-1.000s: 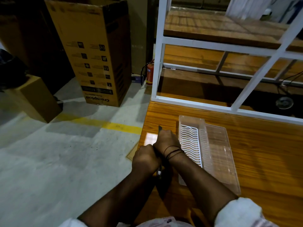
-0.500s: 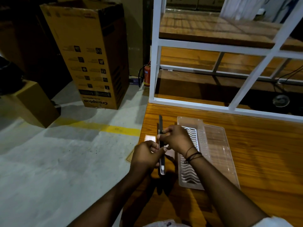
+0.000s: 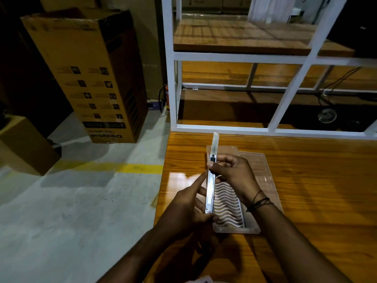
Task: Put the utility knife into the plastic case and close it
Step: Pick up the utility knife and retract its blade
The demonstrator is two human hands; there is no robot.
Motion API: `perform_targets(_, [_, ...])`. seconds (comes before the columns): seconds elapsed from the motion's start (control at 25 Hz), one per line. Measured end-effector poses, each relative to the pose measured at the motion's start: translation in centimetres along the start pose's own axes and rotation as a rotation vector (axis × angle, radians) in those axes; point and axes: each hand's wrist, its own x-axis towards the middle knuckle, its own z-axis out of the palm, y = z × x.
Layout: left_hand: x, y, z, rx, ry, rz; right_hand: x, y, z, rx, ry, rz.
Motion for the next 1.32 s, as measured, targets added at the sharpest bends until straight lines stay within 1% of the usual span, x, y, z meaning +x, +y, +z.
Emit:
perform_targets(0.12, [-0.1,0.3,0.4,-0.015,0.006,-0.028,-0.6,0.4,0.0,0.046,0.039,-0.009])
perform_targets(0.24, [0.0,0.8,0.9,-0.045,0.01,-0.048,-0.8,0.7,-0.2,0.042,0.079,-0.043])
perform_targets(0.52, [0.4,0.7,1.9,-0.05,-0.047,-0.068,-0.9,1.2,-1.0,-0.004,0.095,-0.059])
perform_targets(0.72, [0.7,0.4,2.0,-0.038,-0.043,-0.059,-1.0,1.6,-1.0,0.004,0.094,-0.032])
perform_targets(0.92, [0.4,0.3,1.8,-0.007,-0.038,-0.056,-1.5,1.5,-0.7,-0.021,0.065,-0.056])
perform_targets(1.16, [0.7,-0.3,1.7,-0.075,0.0,-0.037,-2.1,1.5,-0.5,-0.007,0.003,-0.024])
perform_targets(1.32, [0.7,-0.5,1.7,-0.057,0.005,-0.039,-2.6,1.2,-0.4,-0.011,-0.02,-0.039])
